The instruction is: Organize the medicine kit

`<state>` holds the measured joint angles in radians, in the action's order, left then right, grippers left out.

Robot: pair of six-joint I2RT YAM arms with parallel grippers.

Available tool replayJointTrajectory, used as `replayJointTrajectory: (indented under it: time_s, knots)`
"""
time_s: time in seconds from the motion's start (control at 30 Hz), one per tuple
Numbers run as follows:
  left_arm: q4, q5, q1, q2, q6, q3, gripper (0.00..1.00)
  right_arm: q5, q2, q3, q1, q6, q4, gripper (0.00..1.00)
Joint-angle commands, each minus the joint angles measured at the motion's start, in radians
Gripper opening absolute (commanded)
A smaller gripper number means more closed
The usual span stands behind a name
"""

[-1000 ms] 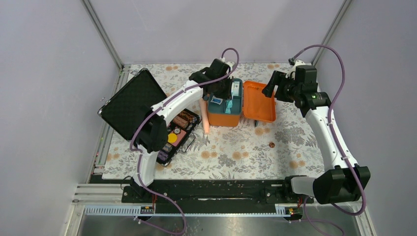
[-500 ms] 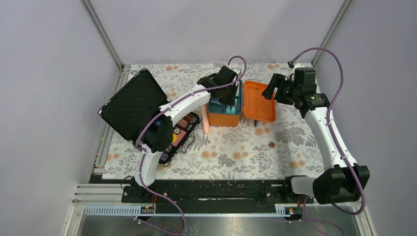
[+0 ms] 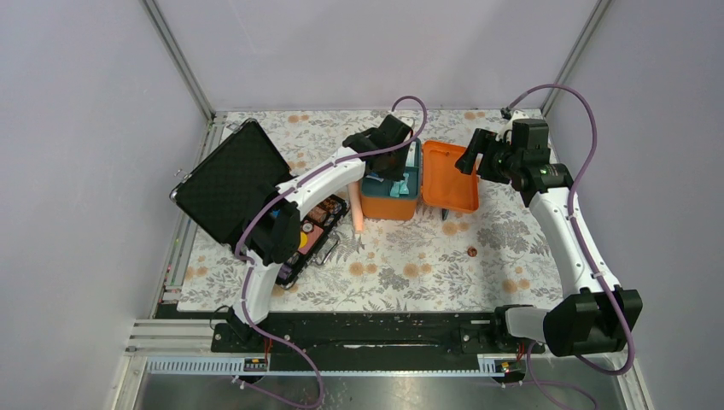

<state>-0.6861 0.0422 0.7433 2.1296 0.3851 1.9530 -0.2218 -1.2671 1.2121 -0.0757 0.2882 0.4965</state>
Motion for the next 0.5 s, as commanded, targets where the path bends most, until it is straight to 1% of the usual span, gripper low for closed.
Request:
replayJointTrajectory:
  time_s: [0.0, 0.1, 0.17, 0.27, 0.33, 0.37, 0.4, 0.47]
  knots:
    - [0.021, 0.035, 0.003, -0.019, -0.010, 0.006, 0.05, -0.003, 0.027, -0.001, 0.007, 0.005, -0.013, 0.79]
    - [0.035, 0.019, 0.003, -0.029, -0.025, 0.021, 0.05, -0.001, 0.032, -0.007, 0.008, -0.001, -0.013, 0.79]
    - [0.046, -0.007, 0.003, -0.035, -0.048, 0.044, 0.07, -0.007, 0.035, -0.015, 0.009, -0.011, -0.012, 0.79]
    - [0.061, -0.037, 0.001, -0.049, -0.105, 0.105, 0.13, -0.065, 0.040, -0.019, 0.010, -0.092, 0.005, 0.86]
    - [0.074, -0.063, 0.000, -0.070, -0.171, 0.144, 0.19, -0.148, 0.044, -0.015, 0.010, -0.223, 0.053, 0.89]
    - [0.080, -0.060, -0.002, -0.087, -0.207, 0.151, 0.26, -0.206, 0.044, -0.013, 0.010, -0.328, 0.093, 0.89]
    - [0.086, -0.054, -0.007, -0.112, -0.246, 0.152, 0.34, -0.275, 0.045, -0.015, 0.010, -0.445, 0.142, 0.88]
    - [0.090, -0.047, -0.029, -0.165, -0.309, 0.130, 0.48, -0.381, 0.057, -0.039, 0.010, -0.680, 0.235, 0.85]
